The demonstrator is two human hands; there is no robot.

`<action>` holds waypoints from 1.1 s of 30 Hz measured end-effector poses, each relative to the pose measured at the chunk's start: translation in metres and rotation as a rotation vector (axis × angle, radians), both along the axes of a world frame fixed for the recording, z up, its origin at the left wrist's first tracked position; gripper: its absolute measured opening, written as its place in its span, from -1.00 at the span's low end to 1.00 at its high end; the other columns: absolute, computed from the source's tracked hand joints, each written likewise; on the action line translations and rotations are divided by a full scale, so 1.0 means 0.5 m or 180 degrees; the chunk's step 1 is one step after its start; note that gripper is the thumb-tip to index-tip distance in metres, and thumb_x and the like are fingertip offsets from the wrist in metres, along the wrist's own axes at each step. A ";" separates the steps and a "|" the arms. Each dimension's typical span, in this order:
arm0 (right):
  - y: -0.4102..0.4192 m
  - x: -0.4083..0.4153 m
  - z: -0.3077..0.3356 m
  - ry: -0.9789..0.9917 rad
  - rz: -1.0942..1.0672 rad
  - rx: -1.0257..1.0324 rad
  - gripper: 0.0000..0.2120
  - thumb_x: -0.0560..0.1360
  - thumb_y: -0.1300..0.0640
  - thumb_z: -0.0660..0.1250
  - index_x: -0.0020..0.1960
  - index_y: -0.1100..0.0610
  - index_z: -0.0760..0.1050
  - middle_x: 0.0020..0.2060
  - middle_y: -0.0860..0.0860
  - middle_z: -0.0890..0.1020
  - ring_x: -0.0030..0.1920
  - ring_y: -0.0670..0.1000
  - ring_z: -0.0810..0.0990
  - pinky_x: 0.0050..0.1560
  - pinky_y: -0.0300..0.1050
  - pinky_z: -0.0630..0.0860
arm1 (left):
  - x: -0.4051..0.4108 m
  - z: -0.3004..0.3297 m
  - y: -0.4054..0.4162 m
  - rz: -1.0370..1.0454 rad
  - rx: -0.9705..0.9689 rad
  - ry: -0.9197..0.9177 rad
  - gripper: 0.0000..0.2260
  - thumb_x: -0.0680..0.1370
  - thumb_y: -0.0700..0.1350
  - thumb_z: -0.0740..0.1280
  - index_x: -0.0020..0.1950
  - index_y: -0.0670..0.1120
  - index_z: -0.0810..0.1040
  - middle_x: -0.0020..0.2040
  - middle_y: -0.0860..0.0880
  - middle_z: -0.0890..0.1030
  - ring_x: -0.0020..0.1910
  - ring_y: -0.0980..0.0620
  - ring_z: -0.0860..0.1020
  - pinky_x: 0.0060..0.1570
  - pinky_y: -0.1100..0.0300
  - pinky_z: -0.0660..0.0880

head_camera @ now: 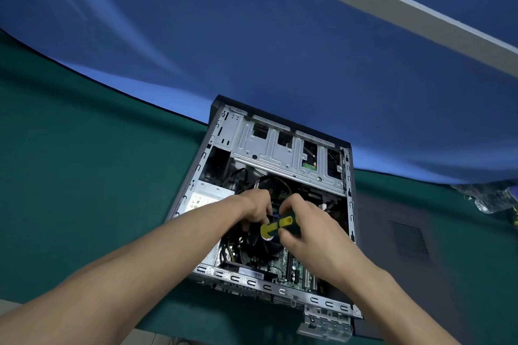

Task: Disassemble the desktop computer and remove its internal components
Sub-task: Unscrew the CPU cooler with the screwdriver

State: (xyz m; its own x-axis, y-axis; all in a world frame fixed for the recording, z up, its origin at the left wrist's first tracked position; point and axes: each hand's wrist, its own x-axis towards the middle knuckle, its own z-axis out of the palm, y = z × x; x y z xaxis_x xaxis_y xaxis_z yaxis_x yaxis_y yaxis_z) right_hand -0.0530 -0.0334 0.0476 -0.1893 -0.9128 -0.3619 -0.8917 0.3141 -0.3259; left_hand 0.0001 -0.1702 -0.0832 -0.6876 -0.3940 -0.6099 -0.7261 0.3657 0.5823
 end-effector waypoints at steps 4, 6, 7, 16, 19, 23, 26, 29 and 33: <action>-0.001 -0.002 -0.003 0.0159 -0.0135 0.0030 -0.74 0.58 -0.18 0.10 0.00 0.02 0.29 -0.28 -0.03 0.50 -0.29 0.02 0.45 -0.37 -0.10 0.27 | 0.001 0.000 0.002 -0.0069 0.0036 -0.0003 -0.75 0.47 -0.22 0.42 0.15 -0.18 0.59 -0.27 -0.03 0.49 -0.54 -0.06 0.50 -0.46 0.14 0.53; 0.000 -0.002 -0.007 0.0003 -0.0021 -0.0012 -0.86 0.59 -0.08 0.12 0.01 -0.03 0.27 -0.17 -0.05 0.48 -0.28 -0.07 0.43 -0.37 -0.21 0.24 | -0.001 0.000 0.003 -0.0004 0.0021 -0.0023 -0.76 0.46 -0.24 0.42 0.11 -0.25 0.59 -0.29 -0.04 0.47 -0.55 -0.07 0.49 -0.46 0.12 0.53; 0.000 0.000 -0.005 -0.0092 0.0009 -0.0026 -0.90 0.58 -0.03 0.16 0.01 -0.07 0.25 -0.12 -0.07 0.45 -0.27 -0.12 0.41 -0.37 -0.27 0.23 | 0.000 0.000 0.002 0.0026 0.0000 -0.0029 -0.77 0.46 -0.25 0.41 0.09 -0.29 0.58 -0.34 -0.04 0.46 -0.56 -0.07 0.48 -0.47 0.12 0.53; -0.007 0.001 -0.005 -0.0041 -0.0168 -0.0012 -0.87 0.56 0.00 0.23 0.00 -0.04 0.26 -0.15 -0.07 0.44 -0.17 0.00 0.46 -0.23 -0.10 0.38 | 0.000 -0.002 0.003 0.0041 -0.0013 0.0010 -0.77 0.48 -0.26 0.40 0.12 -0.26 0.59 -0.28 -0.05 0.51 -0.54 -0.06 0.49 -0.45 0.11 0.56; -0.007 0.004 -0.006 0.0045 -0.0274 -0.0083 -0.79 0.53 -0.07 0.27 0.02 -0.03 0.27 -0.10 -0.05 0.48 -0.12 0.05 0.49 -0.14 -0.05 0.44 | 0.001 0.000 0.003 0.0014 -0.0009 0.0032 -0.77 0.48 -0.26 0.39 0.13 -0.23 0.59 -0.23 -0.10 0.54 -0.52 -0.07 0.49 -0.30 0.02 0.60; -0.006 -0.009 -0.012 0.0272 -0.0336 -0.0092 -0.76 0.57 -0.14 0.16 -0.01 0.03 0.30 -0.21 -0.02 0.51 -0.21 0.02 0.51 -0.31 -0.12 0.35 | 0.000 -0.002 0.004 0.0001 0.0038 0.0035 -0.79 0.49 -0.25 0.39 0.12 -0.20 0.60 -0.12 -0.14 0.57 -0.50 -0.08 0.49 -0.29 0.02 0.60; 0.000 -0.007 -0.010 -0.0015 -0.0052 -0.0151 -0.81 0.53 0.00 0.28 -0.02 -0.11 0.23 -0.08 -0.10 0.46 -0.20 -0.09 0.43 -0.26 -0.21 0.32 | -0.002 -0.003 0.003 0.0066 0.0023 0.0029 -0.79 0.48 -0.26 0.40 0.09 -0.27 0.59 -0.29 -0.07 0.50 -0.50 -0.08 0.49 -0.31 0.03 0.60; 0.001 -0.005 -0.011 0.0055 -0.0363 -0.0203 -0.73 0.51 -0.19 0.25 -0.04 -0.02 0.30 -0.26 -0.08 0.53 -0.30 -0.06 0.50 -0.32 -0.13 0.38 | 0.001 -0.002 0.003 -0.0035 -0.0017 0.0024 -0.81 0.48 -0.23 0.40 0.08 -0.17 0.61 -0.21 -0.10 0.54 -0.51 -0.07 0.50 -0.44 0.14 0.54; -0.001 -0.007 -0.010 -0.0355 -0.0982 0.0036 -0.51 0.49 -0.37 0.05 -0.16 0.04 0.45 -0.48 0.03 0.59 -0.54 -0.03 0.56 -0.43 -0.14 0.43 | 0.001 -0.005 0.002 0.0066 0.0046 0.0020 -0.84 0.47 -0.25 0.37 0.01 -0.29 0.58 -0.10 -0.25 0.61 -0.46 -0.13 0.50 -0.40 0.17 0.53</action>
